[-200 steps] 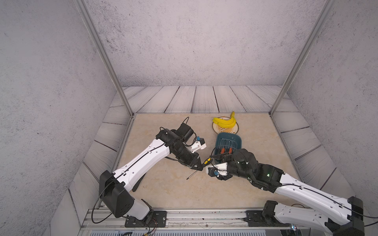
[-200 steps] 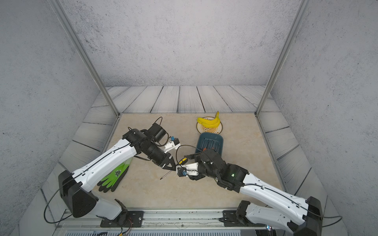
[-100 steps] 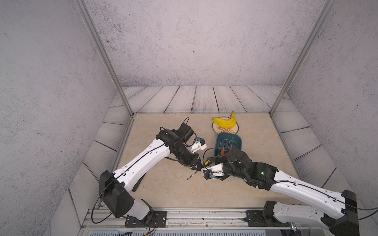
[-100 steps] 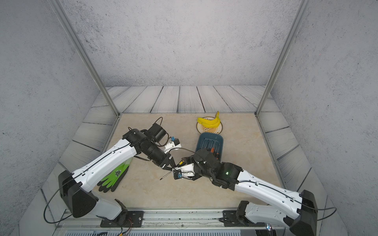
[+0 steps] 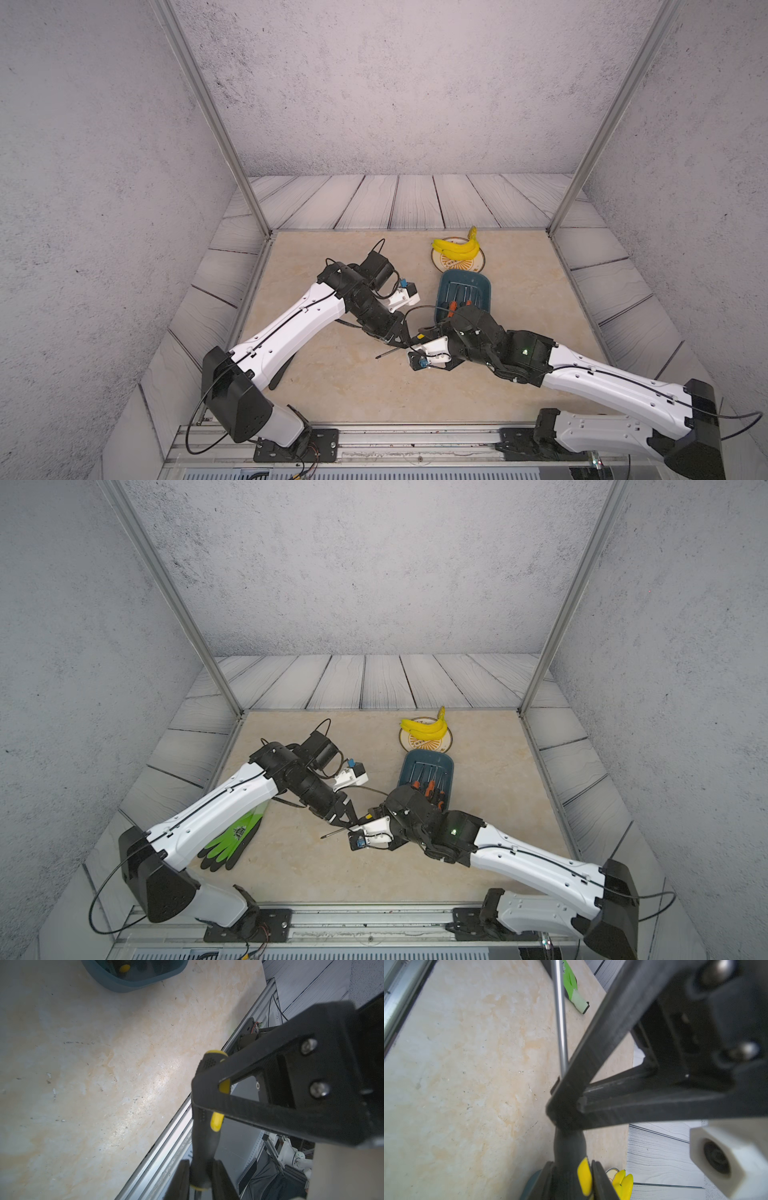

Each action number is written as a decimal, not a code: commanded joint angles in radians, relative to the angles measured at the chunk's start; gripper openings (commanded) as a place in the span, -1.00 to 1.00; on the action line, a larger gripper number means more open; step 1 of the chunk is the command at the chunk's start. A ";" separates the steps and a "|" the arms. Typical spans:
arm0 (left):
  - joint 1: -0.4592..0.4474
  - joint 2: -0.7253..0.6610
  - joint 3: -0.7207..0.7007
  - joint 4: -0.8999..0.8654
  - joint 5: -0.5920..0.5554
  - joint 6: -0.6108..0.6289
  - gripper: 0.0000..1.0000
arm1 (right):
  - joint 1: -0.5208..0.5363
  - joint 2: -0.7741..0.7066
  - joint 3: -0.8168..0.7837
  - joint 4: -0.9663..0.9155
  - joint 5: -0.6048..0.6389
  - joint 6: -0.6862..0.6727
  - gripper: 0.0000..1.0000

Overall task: Put the screwdriver on the desktop into the storage box
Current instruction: Pick up the screwdriver from the center of the board, then place the screwdriver in the storage box.

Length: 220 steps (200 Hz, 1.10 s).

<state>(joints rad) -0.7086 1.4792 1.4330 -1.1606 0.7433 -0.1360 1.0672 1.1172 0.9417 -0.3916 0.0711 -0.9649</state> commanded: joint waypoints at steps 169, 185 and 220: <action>0.337 -0.346 -0.006 0.195 -0.515 -0.305 0.01 | -0.125 0.106 0.178 -0.337 0.279 0.897 -0.82; 0.337 -0.378 -0.056 0.221 -0.477 -0.321 0.02 | -0.226 0.122 0.197 -0.376 0.202 1.026 -0.82; 0.336 -0.455 -0.187 0.321 -0.400 -0.372 0.04 | -0.375 0.154 0.193 -0.395 0.081 1.200 -0.80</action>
<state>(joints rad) -0.3729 1.0622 1.3144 -0.9199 0.2913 -0.4583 0.7506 1.2514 1.1194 -0.7303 0.2398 0.0349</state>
